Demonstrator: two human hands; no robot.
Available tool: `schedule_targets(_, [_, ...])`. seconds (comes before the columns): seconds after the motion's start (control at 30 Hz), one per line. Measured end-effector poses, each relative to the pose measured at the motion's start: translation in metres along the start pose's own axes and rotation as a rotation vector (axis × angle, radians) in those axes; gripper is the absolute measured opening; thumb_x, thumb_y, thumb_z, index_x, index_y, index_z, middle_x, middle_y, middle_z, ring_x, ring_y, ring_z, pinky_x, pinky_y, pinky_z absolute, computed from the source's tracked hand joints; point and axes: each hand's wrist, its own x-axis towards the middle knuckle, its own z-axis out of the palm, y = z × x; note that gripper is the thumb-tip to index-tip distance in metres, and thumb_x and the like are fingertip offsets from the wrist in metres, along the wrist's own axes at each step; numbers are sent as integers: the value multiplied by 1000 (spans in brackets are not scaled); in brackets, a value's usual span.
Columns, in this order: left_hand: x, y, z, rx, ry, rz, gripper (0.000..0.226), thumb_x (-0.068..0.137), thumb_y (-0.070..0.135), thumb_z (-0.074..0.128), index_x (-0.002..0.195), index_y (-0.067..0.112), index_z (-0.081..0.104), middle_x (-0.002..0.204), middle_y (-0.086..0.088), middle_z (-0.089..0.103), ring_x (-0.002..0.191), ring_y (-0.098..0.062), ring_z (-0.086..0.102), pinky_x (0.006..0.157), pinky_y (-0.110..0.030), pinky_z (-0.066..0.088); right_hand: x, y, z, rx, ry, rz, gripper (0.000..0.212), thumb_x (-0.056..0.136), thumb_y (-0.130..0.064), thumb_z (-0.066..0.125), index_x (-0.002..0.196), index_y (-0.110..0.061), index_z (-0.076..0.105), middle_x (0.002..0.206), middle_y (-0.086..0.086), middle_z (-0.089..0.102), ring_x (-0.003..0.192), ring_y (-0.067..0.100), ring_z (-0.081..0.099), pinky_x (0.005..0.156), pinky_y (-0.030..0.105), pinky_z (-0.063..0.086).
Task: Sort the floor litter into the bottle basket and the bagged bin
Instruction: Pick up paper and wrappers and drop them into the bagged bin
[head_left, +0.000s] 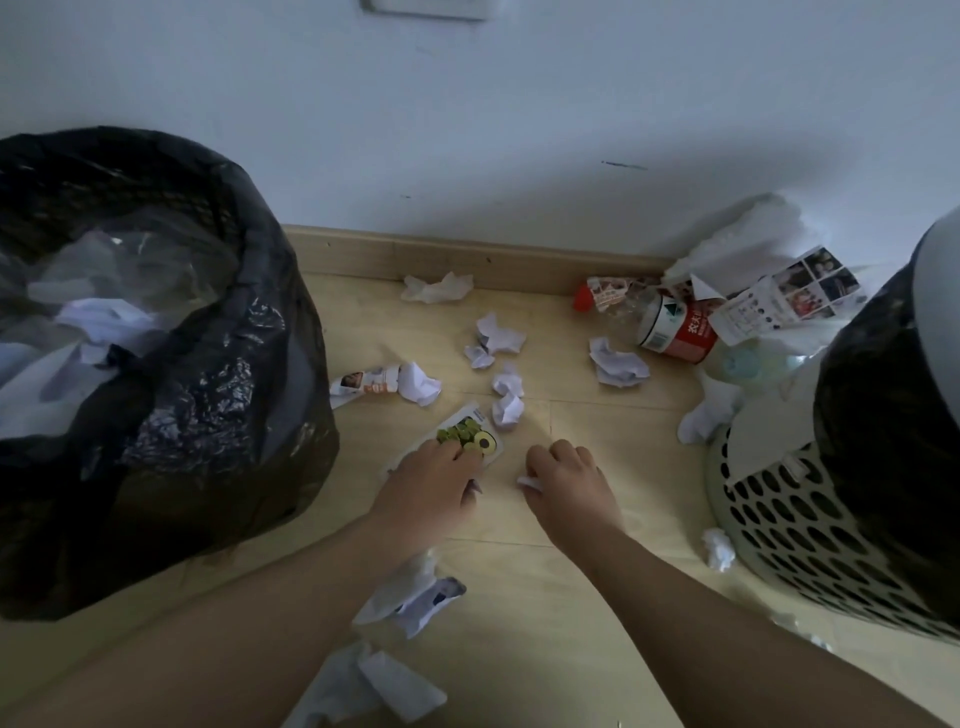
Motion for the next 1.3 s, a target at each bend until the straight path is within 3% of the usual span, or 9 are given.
schedule_targets(0.13, [7, 0, -10, -180, -82, -202, 11, 94, 10, 35, 95, 15, 45, 86, -2, 53, 77, -22, 48, 61, -29, 34, 4, 3, -3, 124, -130, 142, 7, 96, -18, 43, 93, -12, 42, 88, 9, 50, 78, 24, 38, 66, 28, 28])
schedule_targets(0.27, [15, -7, -25, -113, 115, -312, 19, 97, 11, 31, 82, 18, 40, 72, 2, 40, 70, -22, 44, 51, -28, 25, 14, -1, -12, 359, -96, 323, 19, 97, -8, 33, 111, -10, 46, 104, 9, 56, 88, 27, 52, 69, 30, 39])
schedule_targets(0.37, [26, -15, -34, -80, 233, -457, 17, 99, 20, 33, 101, 15, 48, 94, -4, 50, 82, -25, 51, 58, -29, 32, 24, -7, -22, 441, 9, 324, 33, 96, -3, 32, 124, -12, 47, 120, 9, 50, 92, 27, 54, 73, 33, 45])
schedule_targets(0.5, [32, -28, -22, -130, 46, -576, 43, 97, 30, 40, 137, 17, 29, 134, -12, 38, 110, -30, 51, 68, -34, 42, 39, -21, -33, 503, 137, 285, 29, 98, -16, 41, 126, -18, 47, 116, 6, 45, 84, 26, 54, 70, 32, 44])
schedule_targets(0.77, [37, -38, -19, -57, -44, -551, 27, 100, 35, 34, 116, 13, 39, 127, -14, 41, 97, -33, 56, 64, -32, 39, 36, -26, -5, 437, -105, 367, 27, 95, -26, 51, 117, -12, 49, 113, 10, 43, 73, 27, 46, 64, 28, 40])
schedule_targets(0.97, [34, -35, -17, 23, -6, -567, 36, 102, 32, 28, 116, 11, 53, 128, -9, 44, 100, -26, 56, 63, -30, 36, 31, -14, 0, 463, -27, 427, 21, 93, -25, 53, 89, -5, 51, 91, 3, 39, 73, 21, 41, 61, 25, 28])
schedule_targets(1.1, [33, -32, -15, -71, 139, -547, 32, 99, 26, 37, 101, 5, 62, 119, -9, 48, 94, -27, 56, 62, -29, 33, 35, -3, 0, 612, 59, 551, 30, 90, -10, 45, 63, -15, 32, 74, 1, 37, 72, 25, 42, 60, 31, 34])
schedule_targets(1.23, [42, -21, -23, -235, 256, -482, 5, 93, 9, 43, 88, 10, 44, 107, -8, 46, 83, -22, 45, 62, -31, 33, 46, -3, -14, 700, 135, 555, 18, 90, -3, 35, 90, -18, 45, 81, 3, 49, 78, 25, 50, 67, 38, 45])
schedule_targets(1.3, [53, -16, -26, -271, 286, -445, 22, 89, -2, 42, 107, 9, 48, 124, -9, 45, 100, -26, 48, 72, -33, 39, 57, -8, -25, 629, 139, 432, 37, 93, -1, 33, 121, -20, 46, 101, 5, 53, 86, 22, 53, 73, 36, 46])
